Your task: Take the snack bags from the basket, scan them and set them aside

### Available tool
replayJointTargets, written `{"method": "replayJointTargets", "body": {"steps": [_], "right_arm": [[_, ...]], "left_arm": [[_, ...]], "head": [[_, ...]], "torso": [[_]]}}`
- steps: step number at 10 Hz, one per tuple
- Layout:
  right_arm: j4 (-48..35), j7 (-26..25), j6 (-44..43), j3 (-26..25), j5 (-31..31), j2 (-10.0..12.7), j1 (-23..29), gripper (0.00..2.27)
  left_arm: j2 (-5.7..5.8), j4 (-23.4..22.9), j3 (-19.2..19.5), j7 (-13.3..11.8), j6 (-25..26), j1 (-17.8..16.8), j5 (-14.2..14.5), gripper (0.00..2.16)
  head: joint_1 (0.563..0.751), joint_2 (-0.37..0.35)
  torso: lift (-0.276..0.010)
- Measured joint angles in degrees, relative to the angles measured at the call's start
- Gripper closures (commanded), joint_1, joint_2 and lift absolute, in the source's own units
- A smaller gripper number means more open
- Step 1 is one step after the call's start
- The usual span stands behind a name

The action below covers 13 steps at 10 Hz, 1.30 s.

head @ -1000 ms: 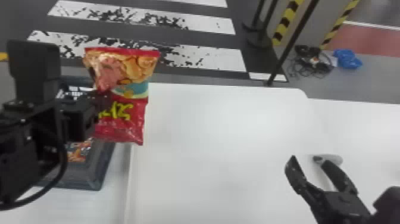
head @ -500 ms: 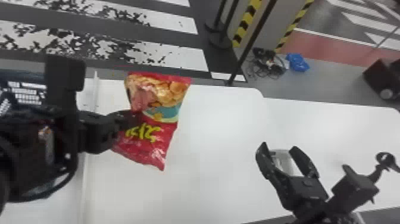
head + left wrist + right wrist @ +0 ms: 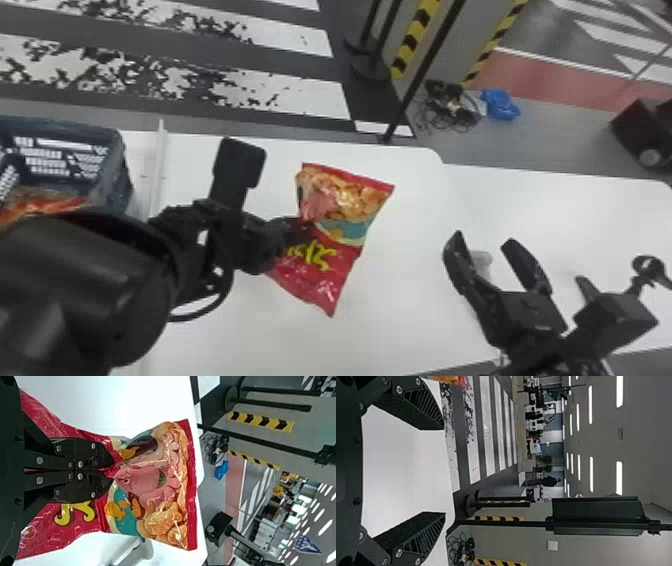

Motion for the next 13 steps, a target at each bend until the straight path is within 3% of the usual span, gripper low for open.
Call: {"method": "replayJointTargets", "body": {"steps": [3,7,8,9,10,12,13], "right_arm": [[0.14,-0.09,-0.22,-0.26,-0.2,0.05,-0.41,0.17],[0.82,-0.09,-0.89,-0.39,-0.71,-0.22,-1.27,0.17],[0.94,-0.09,-0.9,-0.38,-0.75,-0.26,-1.35,0.17],[1.05,-0.09,-0.97,-0.36,-0.75,-0.27,-1.4,0.17],[1.19,-0.09,-1.09,-0.34,-0.75,-0.27,-1.41,0.17],[1.22,-0.07,-1.36,-0.31,-0.79,-0.31,-1.36,0.17],[1.23,-0.01,-1.41,-0.18,-0.79,-0.34,-1.33,0.17]], "left_arm": [[-0.39,10.82,-7.7,0.06,-1.3,-5.14,-4.65,1.65],[-0.41,19.09,-10.98,-1.16,-8.41,-6.61,-4.27,1.64],[-0.41,21.12,-11.47,-1.64,-10.39,-7.27,-3.39,1.49],[-0.41,22.54,-11.59,-1.94,-12.46,-7.61,-2.26,0.47],[-0.41,23.15,-11.8,-1.95,-14.5,-7.75,-1.64,0.0],[-0.41,21.88,-11.63,-0.36,-15.89,-7.65,-1.81,0.03],[-0.41,19.72,-11.22,1.65,-17.58,-6.79,-2.77,0.03]], "head": [[0.695,-0.35],[0.695,-0.35],[0.695,-0.35],[0.695,-0.35],[0.695,-0.35],[0.695,-0.35],[0.695,-0.35]], "torso": [[-0.075],[-0.075],[-0.075],[-0.075],[-0.075],[-0.075],[-0.075]]}}
